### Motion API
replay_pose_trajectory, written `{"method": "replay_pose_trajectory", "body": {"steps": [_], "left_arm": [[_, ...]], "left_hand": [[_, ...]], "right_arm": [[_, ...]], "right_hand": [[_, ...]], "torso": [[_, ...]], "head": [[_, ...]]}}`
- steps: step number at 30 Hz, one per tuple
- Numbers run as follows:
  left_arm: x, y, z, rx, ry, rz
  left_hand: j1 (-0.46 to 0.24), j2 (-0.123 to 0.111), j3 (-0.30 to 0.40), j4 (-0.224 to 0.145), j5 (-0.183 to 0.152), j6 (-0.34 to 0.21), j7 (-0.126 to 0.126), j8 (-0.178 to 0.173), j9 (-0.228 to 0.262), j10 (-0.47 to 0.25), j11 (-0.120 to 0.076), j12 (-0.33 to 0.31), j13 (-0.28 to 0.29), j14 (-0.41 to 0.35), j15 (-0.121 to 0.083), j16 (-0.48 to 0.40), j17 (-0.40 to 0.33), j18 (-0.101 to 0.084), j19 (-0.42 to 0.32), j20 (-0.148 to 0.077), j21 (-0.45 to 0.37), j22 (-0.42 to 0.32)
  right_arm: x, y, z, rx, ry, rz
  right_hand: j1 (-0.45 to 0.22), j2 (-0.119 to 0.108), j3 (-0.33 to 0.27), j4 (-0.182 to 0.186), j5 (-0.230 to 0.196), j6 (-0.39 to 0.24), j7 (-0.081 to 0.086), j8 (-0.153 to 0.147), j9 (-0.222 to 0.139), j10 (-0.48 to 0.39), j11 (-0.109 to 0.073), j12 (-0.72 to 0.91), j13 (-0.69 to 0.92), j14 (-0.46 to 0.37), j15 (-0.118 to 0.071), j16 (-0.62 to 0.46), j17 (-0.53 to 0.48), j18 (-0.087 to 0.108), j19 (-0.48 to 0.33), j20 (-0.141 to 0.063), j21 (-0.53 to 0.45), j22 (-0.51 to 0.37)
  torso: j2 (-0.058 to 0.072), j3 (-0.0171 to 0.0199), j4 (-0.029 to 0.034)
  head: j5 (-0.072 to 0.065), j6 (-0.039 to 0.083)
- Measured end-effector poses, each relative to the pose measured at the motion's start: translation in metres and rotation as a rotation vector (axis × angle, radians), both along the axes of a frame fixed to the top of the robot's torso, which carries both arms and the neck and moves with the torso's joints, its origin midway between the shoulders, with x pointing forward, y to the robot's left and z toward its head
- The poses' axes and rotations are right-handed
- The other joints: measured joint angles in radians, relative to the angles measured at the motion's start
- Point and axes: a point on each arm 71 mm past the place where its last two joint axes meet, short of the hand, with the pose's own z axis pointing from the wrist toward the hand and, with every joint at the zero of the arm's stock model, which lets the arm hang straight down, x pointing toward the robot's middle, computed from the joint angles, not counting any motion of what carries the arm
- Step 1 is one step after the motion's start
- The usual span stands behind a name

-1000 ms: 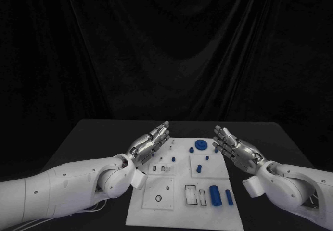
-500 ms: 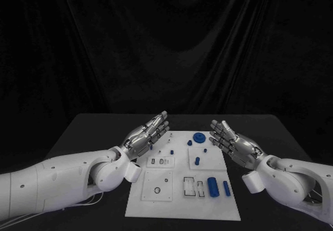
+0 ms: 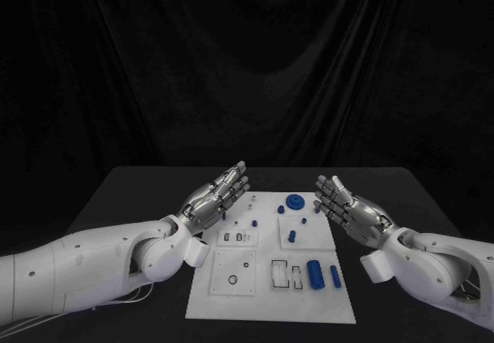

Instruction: Assemble the parts on the task board

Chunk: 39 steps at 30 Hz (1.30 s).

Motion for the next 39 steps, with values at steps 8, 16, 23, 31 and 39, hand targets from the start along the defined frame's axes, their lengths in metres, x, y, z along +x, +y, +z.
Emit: {"method": "replay_pose_trajectory", "body": {"steps": [8, 16, 23, 31, 39], "left_arm": [[0.002, 0.007, 0.002, 0.039, -0.027, 0.081], [0.01, 0.028, 0.008, 0.125, -0.079, 0.201], [0.021, 0.036, 0.025, 0.222, -0.207, 0.219], [0.029, 0.039, 0.049, 0.304, -0.35, 0.208], [0.025, 0.038, 0.059, 0.326, -0.402, 0.195]], "left_hand": [[0.032, 0.002, -0.007, -0.001, 0.03, 0.039, 0.007, 0.008, 0.004, 0.0, 0.0, 0.0, 0.0, 0.0, 0.0, 0.0, 0.0, 0.0, 0.0, 0.0, 0.0, 0.0], [0.058, -0.006, -0.012, -0.001, 0.053, 0.062, 0.012, 0.008, 0.006, 0.0, 0.0, 0.0, 0.0, 0.0, 0.0, 0.0, 0.0, 0.0, 0.0, 0.0, 0.0, 0.0], [0.107, -0.015, -0.012, -0.001, 0.059, 0.111, 0.026, 0.014, 0.011, 0.0, 0.011, 0.0, 0.0, 0.0, 0.0, 0.0, 0.0, 0.0, 0.0, 0.0, 0.0, 0.0], [0.181, -0.002, -0.01, 0.001, 0.165, 0.139, 0.032, 0.014, 0.013, 0.002, 0.02, 0.0, 0.001, 0.0, 0.0, 0.0, 0.001, 0.0, 0.0, 0.0, 0.0, 0.0], [0.202, 0.001, -0.007, 0.0, 0.198, 0.146, 0.039, 0.014, 0.013, 0.003, 0.029, 0.0, 0.001, 0.0, 0.0, 0.0, 0.001, 0.0, -0.001, 0.017, 0.0, 0.0]], "right_arm": [[0.012, 0.003, 0.019, -0.011, -0.051, -0.006], [0.045, 0.002, 0.058, -0.091, -0.189, 0.015], [0.059, -0.006, 0.089, -0.29, -0.313, 0.084], [0.067, -0.007, 0.112, -0.621, -0.46, 0.178], [0.072, 0.003, 0.118, -1.063, -0.648, 0.28]], "right_hand": [[0.078, -0.021, 0.015, -0.003, 0.07, 0.017, 0.053, 0.0, 0.005, -0.002, 0.056, 0.0, 0.0, 0.0, 0.0, 0.0, 0.0, 0.0, -0.001, 0.034, 0.0, 0.0], [0.304, -0.086, 0.064, -0.025, 0.237, 0.082, 0.103, 0.013, 0.016, 0.014, 0.207, 0.012, 0.006, 0.0, 0.15, 0.0, 0.0, 0.0, 0.0, 0.204, 0.0, 0.0], [0.41, -0.087, 0.092, -0.08, 0.315, 0.111, 0.129, 0.014, 0.018, 0.026, 0.233, 0.034, 0.011, 0.01, 0.203, 0.0, 0.001, 0.0, 0.057, 0.269, 0.028, 0.018], [0.462, -0.104, 0.088, -0.163, 0.411, 0.293, 0.161, 0.033, 0.037, 0.153, 0.3, 0.101, 0.028, 0.497, 0.241, 0.105, 0.071, 0.0, 0.565, 0.286, 0.187, 0.079], [0.475, -0.2, 0.394, -0.194, 0.17, 0.462, 0.153, 0.044, 0.048, 0.308, 0.28, 0.077, 0.039, 0.93, 0.181, 0.1, 0.106, 0.008, 0.966, 0.246, 0.127, 0.069]], "torso": [[0.001, 0.0001, 0.0], [0.007, -0.0022, -0.0031], [0.032, -0.0057, 0.0128], [0.068, -0.0102, 0.0379], [0.102, -0.0154, 0.0656]], "head": [[0.003, -0.016], [0.018, -0.039], [0.006, -0.039], [-0.003, -0.039], [-0.024, -0.023]]}}
